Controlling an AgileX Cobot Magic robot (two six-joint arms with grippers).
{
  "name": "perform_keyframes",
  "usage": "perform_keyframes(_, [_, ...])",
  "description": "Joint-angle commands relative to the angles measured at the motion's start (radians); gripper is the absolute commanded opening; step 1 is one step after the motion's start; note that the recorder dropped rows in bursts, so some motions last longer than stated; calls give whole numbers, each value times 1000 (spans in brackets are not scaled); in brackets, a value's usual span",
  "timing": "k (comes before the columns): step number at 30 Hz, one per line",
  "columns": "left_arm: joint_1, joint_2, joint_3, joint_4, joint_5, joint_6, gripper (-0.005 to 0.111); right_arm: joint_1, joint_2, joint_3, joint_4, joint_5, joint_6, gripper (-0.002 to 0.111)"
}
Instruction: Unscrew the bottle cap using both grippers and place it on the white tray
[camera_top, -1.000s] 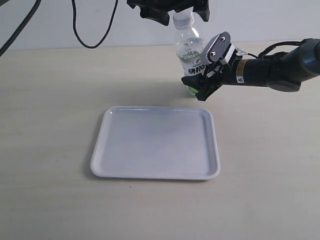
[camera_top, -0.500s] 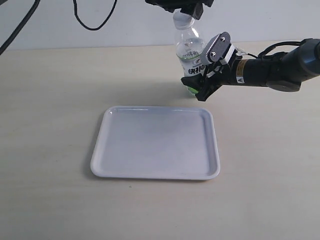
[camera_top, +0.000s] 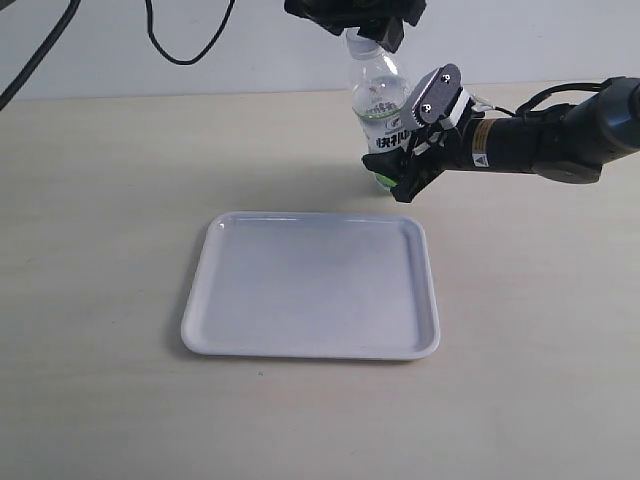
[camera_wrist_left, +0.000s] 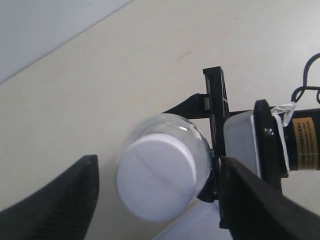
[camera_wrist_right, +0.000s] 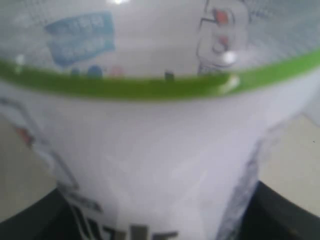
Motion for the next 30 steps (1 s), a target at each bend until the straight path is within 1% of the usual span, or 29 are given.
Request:
perform_keyframes(1, [1, 1, 2, 1, -4, 3, 66, 1, 4, 7, -11, -5, 3, 0])
perform_keyframes(4, [1, 1, 2, -1, -6, -1, 66, 1, 4, 7, -11, -5, 5, 0])
perform_keyframes(5, [1, 1, 2, -1, -6, -1, 63, 1, 4, 7, -11, -5, 5, 0])
perform_keyframes(9, [1, 1, 2, -2, -3, -1, 46, 1, 4, 7, -11, -5, 5, 0])
perform_keyframes(11, [1, 1, 2, -2, 2, 1, 41, 1, 4, 7, -11, -5, 5, 0])
perform_keyframes(16, [1, 1, 2, -2, 11, -8, 37, 1, 4, 7, -11, -5, 5, 0])
perform_keyframes(17, [1, 1, 2, -2, 11, -20, 32, 1, 4, 7, -11, -5, 5, 0])
perform_keyframes(19, [1, 1, 2, -2, 11, -34, 17, 1, 4, 7, -11, -5, 5, 0])
perform_keyframes(20, [1, 1, 2, -2, 11, -46, 6, 1, 4, 7, -11, -5, 5, 0])
perform_keyframes(21, [1, 1, 2, -2, 11, -52, 0, 1, 4, 7, -11, -5, 5, 0])
perform_keyframes(24, [1, 1, 2, -2, 11, -102, 0, 1, 4, 7, -11, -5, 5, 0])
perform_keyframes(30, [1, 1, 2, -2, 16, -262, 0, 1, 4, 7, -11, -5, 5, 0])
